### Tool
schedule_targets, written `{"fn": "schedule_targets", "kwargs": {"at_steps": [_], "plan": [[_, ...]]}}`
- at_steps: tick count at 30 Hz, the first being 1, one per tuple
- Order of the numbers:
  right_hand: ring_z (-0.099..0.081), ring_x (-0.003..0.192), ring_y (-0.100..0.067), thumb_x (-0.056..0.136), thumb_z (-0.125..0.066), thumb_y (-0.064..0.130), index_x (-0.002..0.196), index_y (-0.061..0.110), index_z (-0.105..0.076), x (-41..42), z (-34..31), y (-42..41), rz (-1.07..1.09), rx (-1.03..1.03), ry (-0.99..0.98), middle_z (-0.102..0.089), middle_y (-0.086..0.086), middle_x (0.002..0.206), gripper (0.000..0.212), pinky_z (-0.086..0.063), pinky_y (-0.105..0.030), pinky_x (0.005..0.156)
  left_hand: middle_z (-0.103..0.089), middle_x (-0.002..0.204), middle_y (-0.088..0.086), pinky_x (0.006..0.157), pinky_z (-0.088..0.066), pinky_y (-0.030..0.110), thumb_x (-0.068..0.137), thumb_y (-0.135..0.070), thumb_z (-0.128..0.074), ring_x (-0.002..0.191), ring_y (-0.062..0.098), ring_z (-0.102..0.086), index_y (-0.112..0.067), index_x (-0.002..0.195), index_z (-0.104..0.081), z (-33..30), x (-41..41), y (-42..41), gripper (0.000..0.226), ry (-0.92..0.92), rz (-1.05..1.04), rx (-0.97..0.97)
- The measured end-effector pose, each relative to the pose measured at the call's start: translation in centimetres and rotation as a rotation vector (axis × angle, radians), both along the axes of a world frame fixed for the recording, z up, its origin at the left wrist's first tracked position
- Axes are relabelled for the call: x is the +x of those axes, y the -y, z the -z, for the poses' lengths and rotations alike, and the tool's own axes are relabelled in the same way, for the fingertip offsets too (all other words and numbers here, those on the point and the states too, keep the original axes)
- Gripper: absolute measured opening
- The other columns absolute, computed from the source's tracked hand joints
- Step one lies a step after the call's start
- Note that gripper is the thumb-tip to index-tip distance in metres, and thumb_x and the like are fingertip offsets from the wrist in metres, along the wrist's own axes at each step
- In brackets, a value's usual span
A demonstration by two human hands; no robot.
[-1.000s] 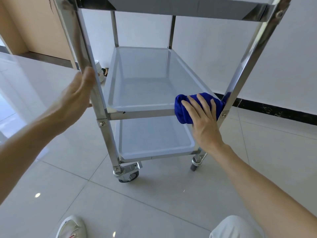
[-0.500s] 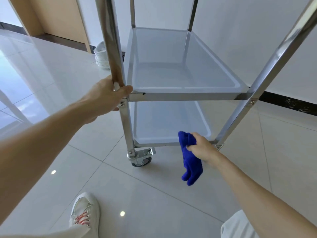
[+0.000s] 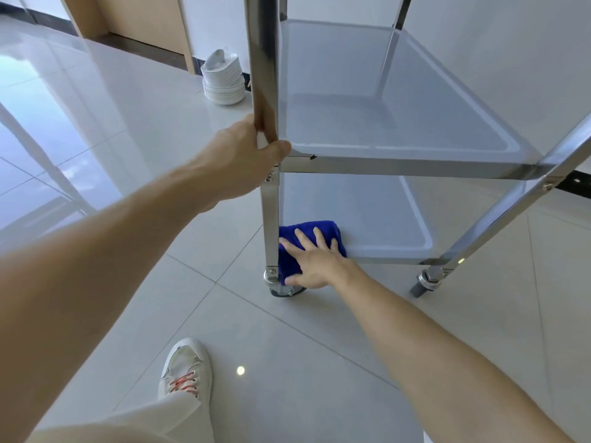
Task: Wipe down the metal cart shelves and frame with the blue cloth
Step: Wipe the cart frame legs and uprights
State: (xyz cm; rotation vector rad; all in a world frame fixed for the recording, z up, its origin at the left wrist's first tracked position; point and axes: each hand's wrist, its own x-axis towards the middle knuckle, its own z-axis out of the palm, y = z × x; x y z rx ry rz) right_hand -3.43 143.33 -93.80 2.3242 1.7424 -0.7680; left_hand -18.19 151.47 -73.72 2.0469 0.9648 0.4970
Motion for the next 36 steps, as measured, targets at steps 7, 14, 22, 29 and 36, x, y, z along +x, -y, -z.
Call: {"fn": "schedule_targets", "kwargs": {"at_steps": [7,14,22,29,36], "plan": [[0.002,0.151,-0.043,0.095,-0.059,0.034,0.155,0.046,-0.005,-1.0,0.7,-1.1,0.045,0.151,0.081,-0.005,0.002,0.167,0.082,-0.015,-0.071,0.114,-0.061,0.107,-0.003,0.088,-0.058,0.044,0.097,-0.039,-0.054,0.095,0.017,-0.064,-0.028,0.12,-0.054,0.6,0.1,-0.6,0.026,0.012,-0.031,0.027],[-0.008,0.149,-0.048,0.101,-0.05,0.038,0.154,0.049,-0.003,-1.9,2.2,-0.1,0.0,0.233,0.324,-0.008,-0.001,0.168,0.072,-0.023,-0.07,0.111,-0.067,0.11,0.004,0.084,-0.06,0.046,0.096,-0.04,-0.055,0.096,0.021,-0.069,-0.026,0.122,-0.057,0.4,-0.7,-0.5,0.029,-0.012,0.014,0.044],[-0.018,0.149,-0.033,0.096,-0.057,0.048,0.153,0.053,0.002,10.3,2.9,10.3,0.186,0.209,0.471,-0.013,0.007,0.167,0.082,-0.035,-0.056,0.11,-0.069,0.107,0.004,0.08,-0.062,0.042,0.095,-0.04,-0.056,0.09,0.021,-0.071,-0.027,0.118,-0.059,0.3,-0.9,-0.7,0.026,-0.015,0.013,0.035],[-0.016,0.145,-0.046,0.097,-0.057,0.046,0.154,0.051,-0.006,5.8,2.3,6.4,0.189,0.191,0.408,-0.014,0.005,0.167,0.077,-0.029,-0.069,0.106,-0.066,0.109,0.002,0.081,-0.06,0.045,0.094,-0.041,-0.054,0.094,0.023,-0.069,-0.028,0.121,-0.057,0.6,-0.7,-0.4,0.031,-0.025,0.008,0.077],[-0.008,0.148,-0.048,0.097,-0.059,0.028,0.155,0.046,-0.006,-2.8,2.6,-0.3,0.058,0.263,0.298,-0.012,0.002,0.168,0.08,-0.018,-0.074,0.111,-0.065,0.113,0.001,0.077,-0.062,0.039,0.091,-0.043,-0.055,0.098,0.018,-0.067,-0.029,0.122,-0.056,0.8,-1.1,-0.6,0.034,0.007,-0.018,0.061]]}}
